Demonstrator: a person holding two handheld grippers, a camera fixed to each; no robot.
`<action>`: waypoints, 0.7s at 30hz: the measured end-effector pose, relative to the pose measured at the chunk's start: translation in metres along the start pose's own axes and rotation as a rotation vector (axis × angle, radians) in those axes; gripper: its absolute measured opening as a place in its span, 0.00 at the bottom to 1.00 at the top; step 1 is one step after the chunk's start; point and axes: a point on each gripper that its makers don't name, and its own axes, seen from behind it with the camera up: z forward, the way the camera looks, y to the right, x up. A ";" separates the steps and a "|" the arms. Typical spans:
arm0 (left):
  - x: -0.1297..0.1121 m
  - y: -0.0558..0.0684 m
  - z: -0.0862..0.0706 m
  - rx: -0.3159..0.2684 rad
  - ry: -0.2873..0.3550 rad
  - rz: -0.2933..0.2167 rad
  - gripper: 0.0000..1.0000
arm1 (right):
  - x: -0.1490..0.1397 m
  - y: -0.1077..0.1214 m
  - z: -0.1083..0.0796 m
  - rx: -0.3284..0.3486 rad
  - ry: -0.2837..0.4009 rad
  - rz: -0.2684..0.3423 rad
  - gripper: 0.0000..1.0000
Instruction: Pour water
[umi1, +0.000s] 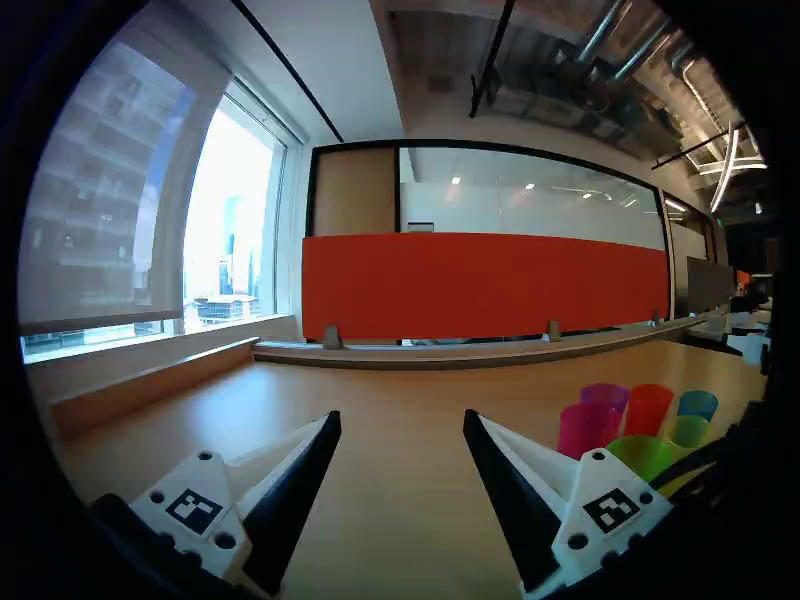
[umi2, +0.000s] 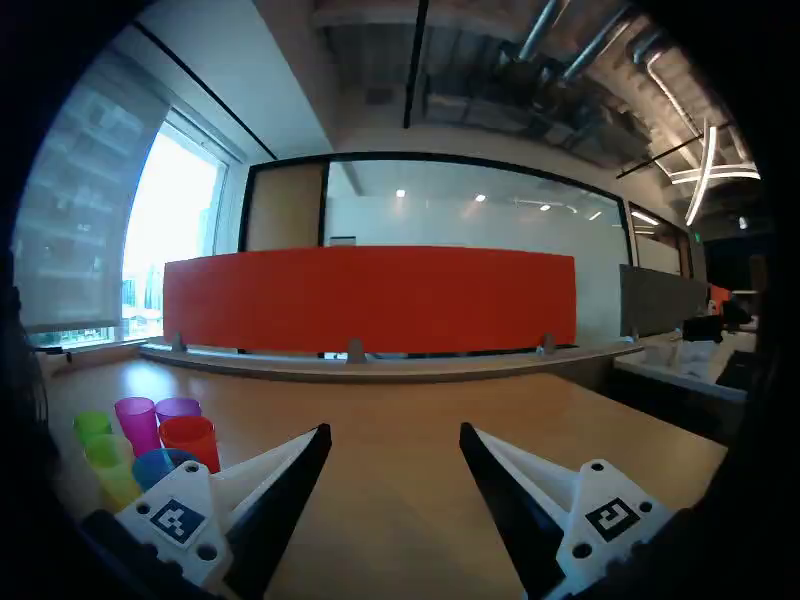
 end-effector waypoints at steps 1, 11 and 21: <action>0.000 0.000 0.000 0.000 0.000 0.000 0.91 | 0.000 0.000 0.000 0.000 0.000 0.000 1.00; 0.002 0.000 0.001 -0.001 -0.001 0.000 0.90 | 0.000 0.000 0.000 0.000 0.000 0.000 1.00; 0.005 0.000 0.001 -0.002 -0.001 0.000 0.90 | 0.000 0.000 -0.001 0.000 0.000 0.000 1.00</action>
